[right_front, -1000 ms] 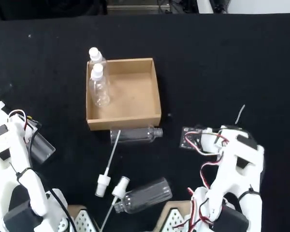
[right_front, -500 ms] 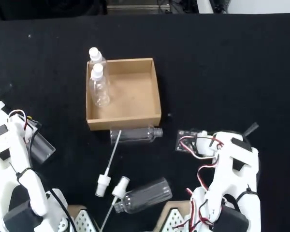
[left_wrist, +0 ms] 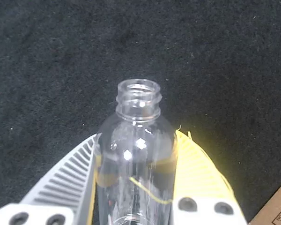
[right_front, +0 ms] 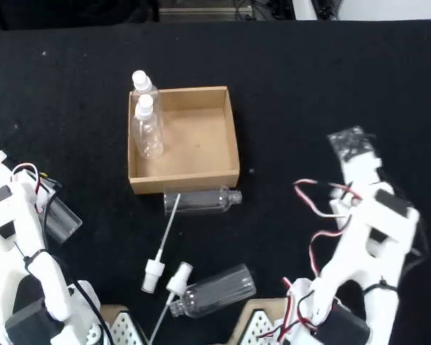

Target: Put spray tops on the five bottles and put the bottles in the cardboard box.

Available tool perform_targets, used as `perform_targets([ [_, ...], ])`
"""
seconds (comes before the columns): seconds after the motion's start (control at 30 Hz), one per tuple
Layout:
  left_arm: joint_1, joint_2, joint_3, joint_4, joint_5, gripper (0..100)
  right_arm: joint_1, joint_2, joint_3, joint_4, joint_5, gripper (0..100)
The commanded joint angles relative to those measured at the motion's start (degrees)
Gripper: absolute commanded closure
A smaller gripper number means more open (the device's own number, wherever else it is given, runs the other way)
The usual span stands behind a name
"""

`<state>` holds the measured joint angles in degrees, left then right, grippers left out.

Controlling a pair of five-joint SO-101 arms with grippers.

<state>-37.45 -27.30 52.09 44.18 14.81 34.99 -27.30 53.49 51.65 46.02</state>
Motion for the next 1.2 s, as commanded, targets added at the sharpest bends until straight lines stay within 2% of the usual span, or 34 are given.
perform_targets([
  [0.0,-0.48,-2.46,-0.40,-0.88,0.18,95,3.96,6.02,-6.99,2.55,-5.27,87.7],
  [0.1,-0.48,-2.46,-0.40,-0.88,0.18,95,4.48,13.76,-10.51,2.64,-4.84,87.5],
  [0.2,-0.57,-2.46,-0.31,-0.88,0.18,95,3.87,20.79,-13.49,2.81,-1.23,86.8],
  [0.3,-0.57,-2.46,-0.31,-0.88,0.18,95,3.43,25.27,-15.87,3.34,4.40,78.3],
  [0.4,-0.57,-2.46,-0.31,-0.88,0.18,95,3.43,25.63,-17.45,6.59,14.15,72.3],
  [0.6,-0.57,-2.46,-0.40,-0.88,0.18,95,3.43,22.81,-17.36,9.76,36.31,75.8],
  [0.67,-0.57,-2.46,-0.40,-0.88,0.18,95,3.34,22.90,-16.13,9.58,40.35,75.8],
  [0.83,-0.57,-2.46,-0.40,-0.88,0.18,95,2.99,24.57,-14.02,8.88,41.14,76.6],
  [0.9,-0.57,-2.46,-0.40,-0.88,0.18,95,3.43,25.01,-13.67,6.15,41.05,83.2],
  [1.0,-0.31,-2.46,-0.40,-0.88,0.18,95,4.13,25.71,-13.49,4.40,41.05,98.6],
  [1.1,-0.13,-2.55,-0.66,-0.44,0.18,95,4.57,24.92,-13.32,4.57,39.65,96.8],
  [1.17,-0.22,-2.73,-0.92,-0.35,0.18,95,4.31,22.73,-14.37,5.27,34.81,98.9],
])
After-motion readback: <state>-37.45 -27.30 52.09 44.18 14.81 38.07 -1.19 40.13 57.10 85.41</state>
